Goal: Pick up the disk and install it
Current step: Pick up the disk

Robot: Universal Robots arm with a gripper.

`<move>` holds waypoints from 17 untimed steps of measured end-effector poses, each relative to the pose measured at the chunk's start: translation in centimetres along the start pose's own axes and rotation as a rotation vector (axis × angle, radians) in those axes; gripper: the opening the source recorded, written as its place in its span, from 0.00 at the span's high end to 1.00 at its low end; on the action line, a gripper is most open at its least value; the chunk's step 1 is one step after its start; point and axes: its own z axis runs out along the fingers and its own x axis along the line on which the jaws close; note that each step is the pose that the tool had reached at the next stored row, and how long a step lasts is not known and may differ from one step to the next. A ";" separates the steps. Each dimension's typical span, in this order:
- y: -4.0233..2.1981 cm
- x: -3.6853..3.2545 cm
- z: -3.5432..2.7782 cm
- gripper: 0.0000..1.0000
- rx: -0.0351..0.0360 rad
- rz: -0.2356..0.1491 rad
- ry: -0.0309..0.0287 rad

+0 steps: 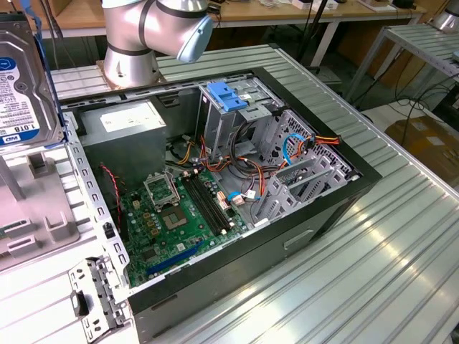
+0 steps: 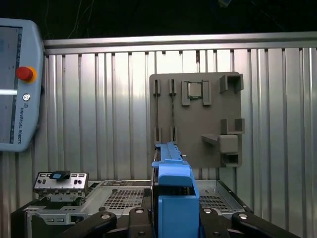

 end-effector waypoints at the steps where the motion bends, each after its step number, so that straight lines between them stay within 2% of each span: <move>1: -0.04 0.02 0.01 0.64 0.0001 0.000 0.0000; 17: -0.67 0.47 0.12 0.64 0.0000 0.000 0.0000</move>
